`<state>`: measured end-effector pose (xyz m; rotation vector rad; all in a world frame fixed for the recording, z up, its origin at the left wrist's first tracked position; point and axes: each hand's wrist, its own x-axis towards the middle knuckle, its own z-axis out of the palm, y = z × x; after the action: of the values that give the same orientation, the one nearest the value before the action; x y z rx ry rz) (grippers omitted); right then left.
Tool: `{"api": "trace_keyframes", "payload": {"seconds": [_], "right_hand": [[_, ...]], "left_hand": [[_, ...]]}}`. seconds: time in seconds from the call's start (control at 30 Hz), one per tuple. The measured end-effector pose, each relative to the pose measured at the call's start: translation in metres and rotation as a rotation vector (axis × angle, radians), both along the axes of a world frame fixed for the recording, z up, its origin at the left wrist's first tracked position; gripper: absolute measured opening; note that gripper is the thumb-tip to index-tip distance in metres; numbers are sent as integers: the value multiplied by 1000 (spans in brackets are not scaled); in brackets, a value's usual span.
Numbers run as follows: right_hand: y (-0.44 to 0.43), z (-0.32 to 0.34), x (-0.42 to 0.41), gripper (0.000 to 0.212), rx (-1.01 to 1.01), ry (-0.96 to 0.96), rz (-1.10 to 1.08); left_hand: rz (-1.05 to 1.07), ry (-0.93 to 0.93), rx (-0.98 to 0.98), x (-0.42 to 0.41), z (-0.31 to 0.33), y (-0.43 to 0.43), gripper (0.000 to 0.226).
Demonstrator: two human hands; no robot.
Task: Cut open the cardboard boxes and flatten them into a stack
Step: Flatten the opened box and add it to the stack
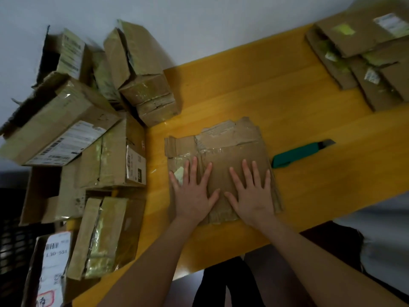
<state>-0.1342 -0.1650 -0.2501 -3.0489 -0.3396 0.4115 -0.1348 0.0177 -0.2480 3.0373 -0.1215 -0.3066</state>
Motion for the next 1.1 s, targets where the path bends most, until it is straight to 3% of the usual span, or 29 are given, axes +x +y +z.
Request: {"api": "trace_keyframes", "payload": {"seconds": [0.17,0.4,0.47,0.57,0.67,0.8,1.0,1.1], "right_hand": [[2,2,5,70,10,-3,-8],[-2,15,11,75,16,141,5],[-7,33,13,79,87,116,-73],[-17,56,11,79,195,7,-437],[-23,63,7,90,224,164,-711],[-18,69,8,98,247,279,-829],[-12,106,26,75,503,239,-901],[-17,137,47,71,572,146,-888]], "left_hand": [[2,18,17,3,-1,1,75],[35,93,-24,8,16,6,75],[166,41,-90,8,32,15,81],[500,17,-252,9,56,27,86],[765,109,-541,12,68,29,80],[987,185,-781,19,74,28,57],[973,-89,-824,38,106,21,36],[923,-153,-925,62,131,14,38]]}}
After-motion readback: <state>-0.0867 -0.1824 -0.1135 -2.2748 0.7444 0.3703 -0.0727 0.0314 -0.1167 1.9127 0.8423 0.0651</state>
